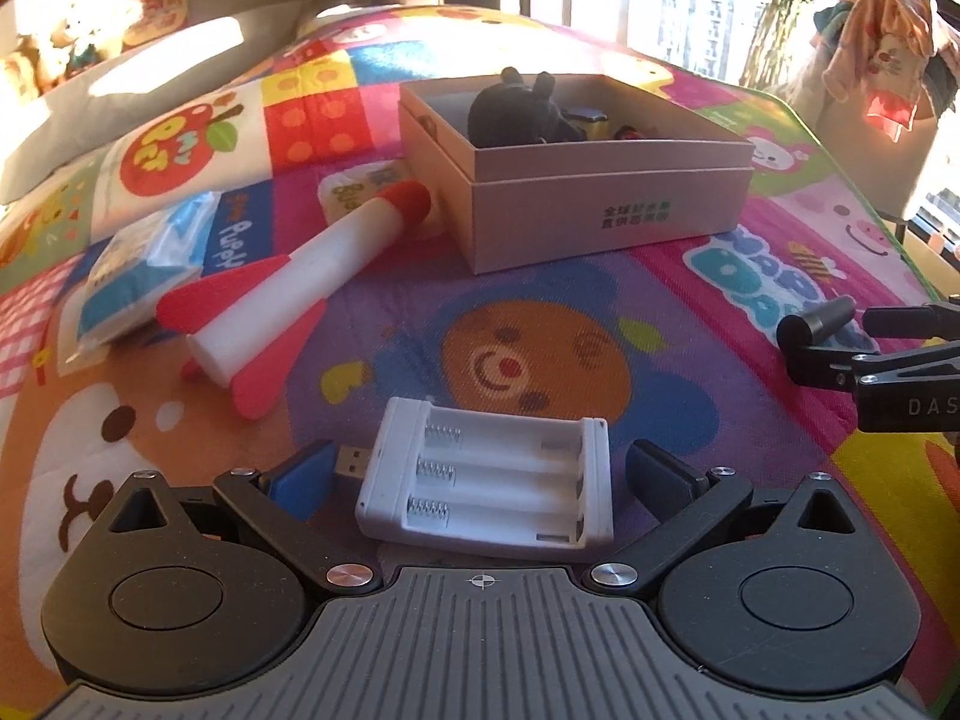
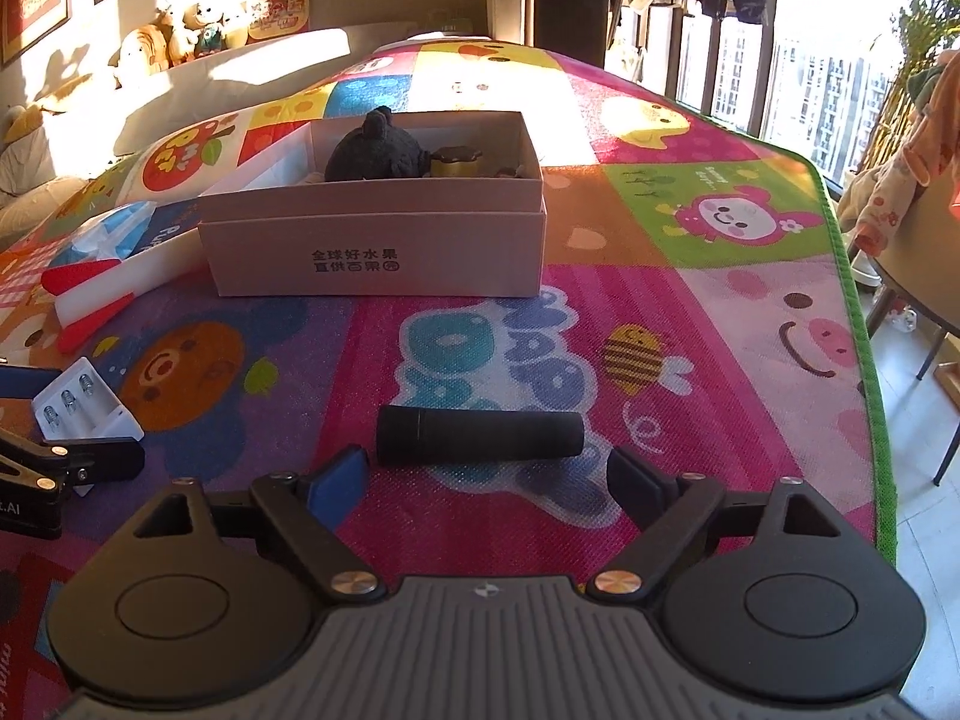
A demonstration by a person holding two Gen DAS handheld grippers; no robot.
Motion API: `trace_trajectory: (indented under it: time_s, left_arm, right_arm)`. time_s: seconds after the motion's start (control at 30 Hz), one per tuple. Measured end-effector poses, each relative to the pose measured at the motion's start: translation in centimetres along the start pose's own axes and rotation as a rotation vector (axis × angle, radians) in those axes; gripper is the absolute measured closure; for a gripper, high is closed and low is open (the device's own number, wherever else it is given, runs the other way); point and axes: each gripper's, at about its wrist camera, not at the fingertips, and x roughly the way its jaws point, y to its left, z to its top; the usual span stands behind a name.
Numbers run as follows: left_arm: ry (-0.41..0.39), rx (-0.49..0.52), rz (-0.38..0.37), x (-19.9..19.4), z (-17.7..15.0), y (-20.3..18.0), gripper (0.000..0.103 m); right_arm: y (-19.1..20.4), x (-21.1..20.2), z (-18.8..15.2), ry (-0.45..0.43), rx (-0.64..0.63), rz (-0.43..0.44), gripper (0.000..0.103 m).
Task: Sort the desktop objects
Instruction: 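Lift the charger and cylinder over the white box, lower them in, open both tools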
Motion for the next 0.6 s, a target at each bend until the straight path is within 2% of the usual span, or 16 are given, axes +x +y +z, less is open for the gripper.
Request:
trace_trajectory:
  time_s: [0.1, 0.17, 0.53, 0.57, 0.6]
  left_arm:
    - [-0.008, -0.002, 0.001, -0.2, -0.1, -0.2, 0.001]
    - [-0.020, 0.010, 0.002, -0.5, -0.2, -0.4, 0.007]
    - [-0.023, 0.042, -0.032, -2.0, -1.2, -1.3, 0.007]
    - [-0.024, 0.040, -0.033, -2.1, -1.2, -1.3, 0.007]
    - [-0.026, 0.038, -0.033, -2.3, -1.3, -1.3, 0.007]
  right_arm:
    - [0.0, 0.1, 0.0, 0.003, -0.004, 0.004, 0.016]
    - [0.1, 0.1, 0.1, 0.005, -0.007, 0.012, 0.016]
    - [0.1, 1.1, 1.2, 0.014, -0.017, 0.051, 0.016]
    - [0.0, 1.2, 1.3, 0.018, -0.015, 0.049, 0.018]
    - [-0.1, 1.2, 1.4, 0.019, -0.016, 0.045, 0.024]
